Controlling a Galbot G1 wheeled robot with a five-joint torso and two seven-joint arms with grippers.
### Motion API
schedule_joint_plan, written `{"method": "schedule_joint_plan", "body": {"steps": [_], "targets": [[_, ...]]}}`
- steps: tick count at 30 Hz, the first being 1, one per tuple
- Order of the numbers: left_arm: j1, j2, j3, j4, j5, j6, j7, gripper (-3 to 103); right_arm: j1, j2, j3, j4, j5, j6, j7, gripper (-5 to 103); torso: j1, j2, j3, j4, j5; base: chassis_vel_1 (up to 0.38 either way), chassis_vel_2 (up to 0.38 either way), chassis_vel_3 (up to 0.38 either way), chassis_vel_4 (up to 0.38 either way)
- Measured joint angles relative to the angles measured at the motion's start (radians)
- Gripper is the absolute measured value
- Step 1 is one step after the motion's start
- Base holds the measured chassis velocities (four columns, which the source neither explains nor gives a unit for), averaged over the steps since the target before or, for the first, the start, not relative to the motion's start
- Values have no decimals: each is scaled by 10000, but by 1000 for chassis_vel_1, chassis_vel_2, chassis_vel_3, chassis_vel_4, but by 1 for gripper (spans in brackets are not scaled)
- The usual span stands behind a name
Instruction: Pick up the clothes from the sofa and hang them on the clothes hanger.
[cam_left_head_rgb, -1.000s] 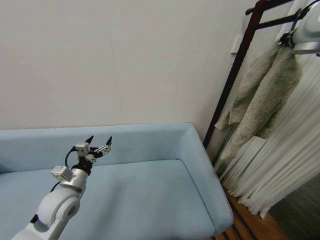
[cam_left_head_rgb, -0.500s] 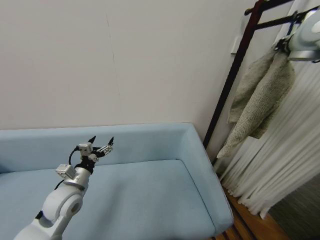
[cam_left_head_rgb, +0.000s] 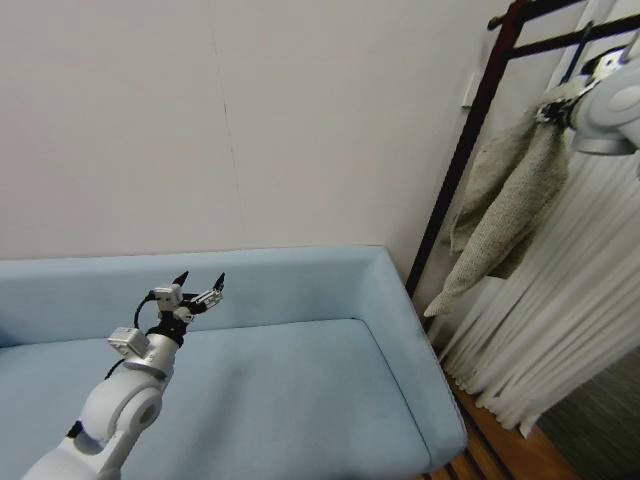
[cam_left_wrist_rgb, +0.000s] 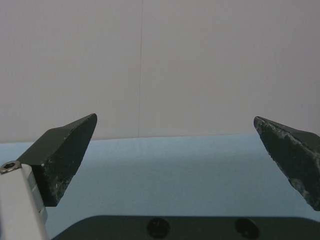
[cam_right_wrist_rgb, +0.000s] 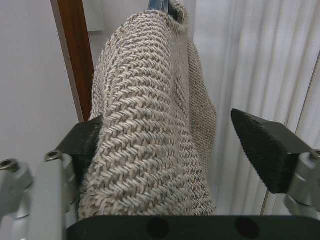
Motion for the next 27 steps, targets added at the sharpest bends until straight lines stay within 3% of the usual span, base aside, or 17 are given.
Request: {"method": "schedule_joint_plan", "body": {"steps": [4,8,19,27], "targets": [[9,49,-14,-47,-12,26,-35,100,-263,-147,223,172,-70,-30,-110,95,1,0,0,0,0,0,0,0,0],[35,67,-32,-58,-17,31,-43,100,-449,-275,439,471,-73,-93,-190,100,0,0,0,0,1,0,0,0,0],[228,63,-295,-95,-23,37,-42,100,-570,-808,740,1528,-147,-222,-727,100,0,-1,0,0,-1,0,0,0,0],[359,54,-480,-143,-31,37,-41,100,-506,-1588,876,2702,-831,-298,-1808,100,0,0,0,0,0,0,0,0,0]]}}
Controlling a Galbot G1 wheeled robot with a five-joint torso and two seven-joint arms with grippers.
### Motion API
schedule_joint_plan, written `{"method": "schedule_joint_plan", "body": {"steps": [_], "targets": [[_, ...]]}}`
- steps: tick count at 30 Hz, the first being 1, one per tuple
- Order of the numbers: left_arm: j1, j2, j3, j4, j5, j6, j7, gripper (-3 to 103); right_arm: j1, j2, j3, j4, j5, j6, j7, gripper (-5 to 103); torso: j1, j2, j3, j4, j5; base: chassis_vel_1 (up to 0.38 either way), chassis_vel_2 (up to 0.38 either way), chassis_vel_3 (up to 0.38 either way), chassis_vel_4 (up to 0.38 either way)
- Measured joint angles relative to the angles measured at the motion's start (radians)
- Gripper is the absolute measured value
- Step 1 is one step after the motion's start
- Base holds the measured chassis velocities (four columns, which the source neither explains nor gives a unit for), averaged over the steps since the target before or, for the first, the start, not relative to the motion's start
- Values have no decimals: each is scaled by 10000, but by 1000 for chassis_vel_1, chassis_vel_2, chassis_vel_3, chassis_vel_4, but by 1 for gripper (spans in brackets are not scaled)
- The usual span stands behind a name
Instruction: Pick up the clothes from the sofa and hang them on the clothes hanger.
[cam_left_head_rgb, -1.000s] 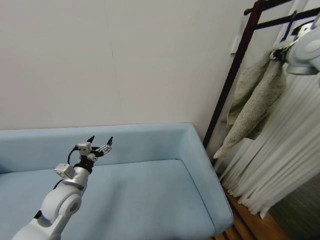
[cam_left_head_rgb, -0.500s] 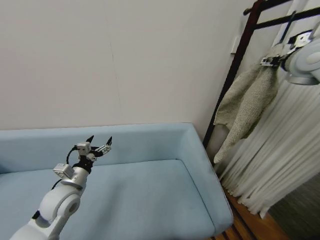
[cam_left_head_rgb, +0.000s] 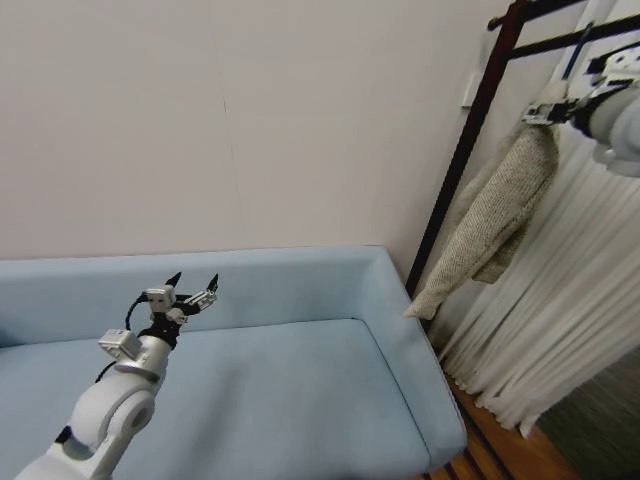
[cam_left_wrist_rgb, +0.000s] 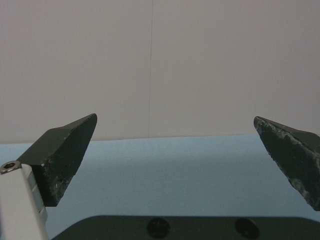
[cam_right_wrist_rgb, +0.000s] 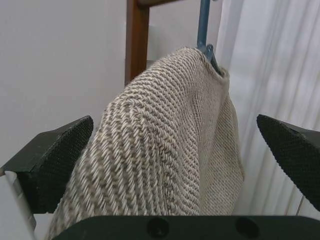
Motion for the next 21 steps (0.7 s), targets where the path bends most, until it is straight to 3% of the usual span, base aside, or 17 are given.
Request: {"method": "schedule_joint_plan", "body": {"steps": [8,11,13,16,19,21], "targets": [[248,17,-263,-179,-25,0,-5,100,16,-451,213,1037,-252,162,-1020,100,0,0,0,1,-1,0,0,0,0],[549,-43,-576,-346,-34,5,-11,100,-45,-753,366,1753,-350,468,-1886,100,0,0,0,1,-2,0,0,0,0],[592,-52,-625,-371,-35,6,-11,100,-78,-811,390,1855,-355,578,-2043,100,1,0,0,2,-2,0,0,0,0],[830,-113,-912,-538,-46,21,-20,100,-406,-1073,477,2241,-374,1455,-3113,100,1,0,0,-2,-1,0,0,0,0],[955,-165,-1040,-629,-51,24,-21,100,-641,-1097,530,2339,-290,1793,-3468,100,1,0,0,-1,0,0,0,0,0],[1237,-292,-1289,-851,-55,47,-21,100,-1187,-962,614,2411,-119,2385,-3993,100,1,0,-1,-1,-1,0,0,0,0]]}}
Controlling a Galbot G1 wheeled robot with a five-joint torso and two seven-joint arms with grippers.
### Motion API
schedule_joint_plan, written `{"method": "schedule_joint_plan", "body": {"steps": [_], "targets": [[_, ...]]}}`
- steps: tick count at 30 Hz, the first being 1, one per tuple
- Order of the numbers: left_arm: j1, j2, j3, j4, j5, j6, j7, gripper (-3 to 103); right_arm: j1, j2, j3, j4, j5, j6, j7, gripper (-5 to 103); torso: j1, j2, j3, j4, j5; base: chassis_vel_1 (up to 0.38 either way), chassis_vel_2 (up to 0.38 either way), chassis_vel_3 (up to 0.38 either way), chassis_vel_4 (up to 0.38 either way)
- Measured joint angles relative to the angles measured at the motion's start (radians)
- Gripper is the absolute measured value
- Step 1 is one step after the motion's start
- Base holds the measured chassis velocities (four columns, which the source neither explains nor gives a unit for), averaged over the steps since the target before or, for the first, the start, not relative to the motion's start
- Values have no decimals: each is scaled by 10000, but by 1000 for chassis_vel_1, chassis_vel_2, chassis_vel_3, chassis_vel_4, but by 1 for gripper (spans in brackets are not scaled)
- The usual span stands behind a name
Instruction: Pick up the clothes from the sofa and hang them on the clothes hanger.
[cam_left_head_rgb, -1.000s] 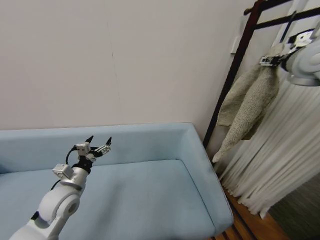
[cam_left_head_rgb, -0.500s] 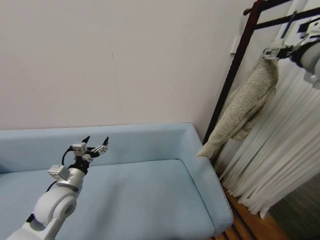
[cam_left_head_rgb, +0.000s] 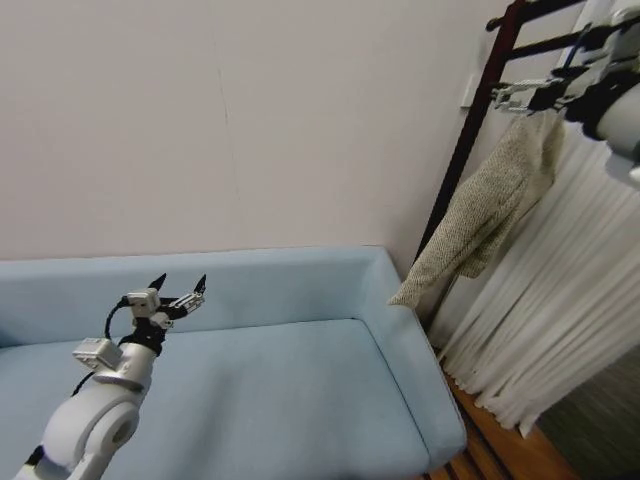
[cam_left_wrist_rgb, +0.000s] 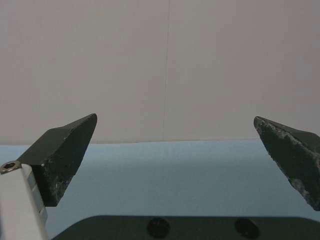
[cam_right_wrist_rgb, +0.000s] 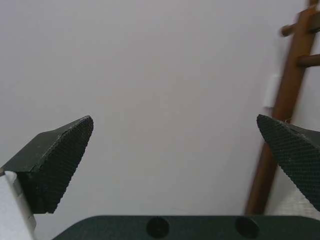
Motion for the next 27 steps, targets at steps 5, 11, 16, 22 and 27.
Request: {"method": "schedule_joint_plan", "body": {"steps": [5,11,16,22,27], "targets": [[394,-145,-169,-368,16,36,-1,100,-915,584,59,-141,-74,756,-1143,100,1,-1,1,3,-1,0,0,0,0],[960,-344,-296,-865,170,51,-28,100,-1713,2165,-102,-272,-548,1084,-574,100,0,-1,1,1,1,0,0,0,0],[1281,-563,-372,-976,405,6,-29,100,-2059,3090,-276,-350,-871,1167,-3,100,1,-1,2,9,-3,0,0,0,0],[2383,-1799,-288,-988,1859,-527,27,100,-5541,4915,-218,-728,-3907,2651,-47,100,1,-1,1,2,-2,0,0,0,0],[2753,-2438,-102,-692,2848,-891,138,100,-7963,4978,404,-635,-5709,3208,-275,100,1,-1,1,-2,2,0,0,0,0]]}}
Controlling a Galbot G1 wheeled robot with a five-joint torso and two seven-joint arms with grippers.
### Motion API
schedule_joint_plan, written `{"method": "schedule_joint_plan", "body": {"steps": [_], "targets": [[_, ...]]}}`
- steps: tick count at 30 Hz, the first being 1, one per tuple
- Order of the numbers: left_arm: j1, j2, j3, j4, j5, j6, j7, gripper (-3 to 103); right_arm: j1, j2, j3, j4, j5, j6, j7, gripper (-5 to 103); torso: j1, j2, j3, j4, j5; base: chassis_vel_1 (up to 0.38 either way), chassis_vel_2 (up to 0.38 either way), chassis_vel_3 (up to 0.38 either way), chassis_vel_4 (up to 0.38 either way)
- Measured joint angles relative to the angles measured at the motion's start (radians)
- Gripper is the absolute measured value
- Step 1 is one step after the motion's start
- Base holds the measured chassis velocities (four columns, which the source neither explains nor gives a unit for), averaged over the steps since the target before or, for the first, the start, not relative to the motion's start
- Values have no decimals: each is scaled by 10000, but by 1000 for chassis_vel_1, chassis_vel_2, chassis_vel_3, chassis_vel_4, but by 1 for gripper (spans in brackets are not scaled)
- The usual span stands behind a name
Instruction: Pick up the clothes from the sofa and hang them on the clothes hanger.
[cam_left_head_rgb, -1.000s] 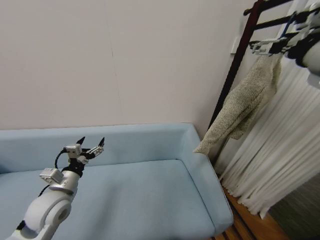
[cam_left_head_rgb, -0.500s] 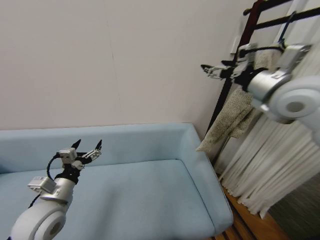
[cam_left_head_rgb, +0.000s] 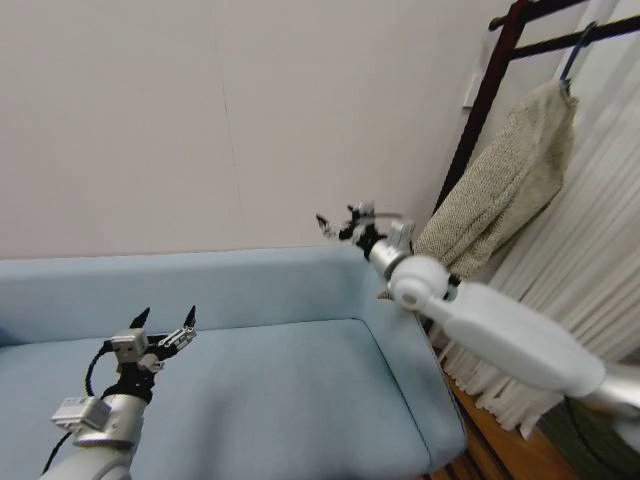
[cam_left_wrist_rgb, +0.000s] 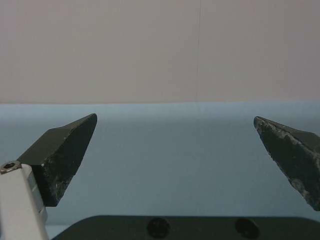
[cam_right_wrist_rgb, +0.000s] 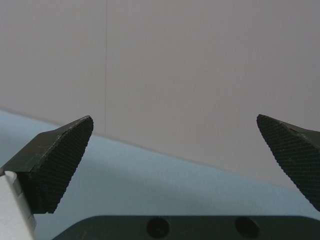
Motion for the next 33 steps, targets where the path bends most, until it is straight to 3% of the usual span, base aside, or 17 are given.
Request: {"method": "schedule_joint_plan", "body": {"steps": [5,6,9,11,12,14,15,19,20,22,25,33], "targets": [[676,-744,19,268,679,-611,189,100,-4402,-306,2830,916,-2006,95,-940,100,0,0,-1,0,2,0,0,0,0],[676,-744,19,268,679,-611,189,100,-4402,-306,2830,916,-2006,95,-940,100,0,0,-1,0,2,0,0,0,0],[1051,-1062,-172,295,865,-784,735,100,-7431,-182,5359,1523,-2941,-1,-1820,100,-2,1,-3,-3,0,0,0,0,0],[1241,-1277,-354,288,929,-787,1136,100,-8838,77,6601,1861,-3442,-129,-2196,100,-2,0,-3,-1,4,0,0,0,0],[1241,-1277,-354,288,929,-787,1136,100,-8838,77,6601,1861,-3442,-129,-2196,100,-2,0,-3,-1,4,0,0,0,0],[1496,-1654,-479,146,937,-639,1551,100,-10245,603,8055,2345,-3950,-381,-2539,100,-2,2,-3,7,-3,0,0,0,0],[1496,-1654,-479,146,937,-639,1551,100,-10245,603,8055,2345,-3950,-381,-2539,100,-2,2,-3,7,-3,0,0,0,0],[1798,-2341,-657,-192,864,-561,2264,100,-12189,2283,9900,3601,-4885,-1267,-2976,100,-2,2,-3,5,-2,0,0,0,0],[1798,-2341,-657,-192,864,-561,2264,100,-12189,2283,9900,3601,-4885,-1267,-2976,100,-2,2,-3,5,-2,0,0,0,0],[1800,-2496,-593,-383,860,-476,2374,100,-12880,3155,10362,4220,-5221,-1684,-3116,100,-3,2,-3,3,0,0,0,0,0],[1684,-2585,-134,-581,1099,-246,2287,100,-13517,4043,10387,4633,-5772,-1639,-3187,100,-3,2,-2,2,-2,0,0,0,0],[1974,-3084,1145,-867,2276,-299,2171,100,-14144,4921,10052,4821,-6950,-1071,-3192,100,-3,3,-1,4,-2,0,0,0,0]]}}
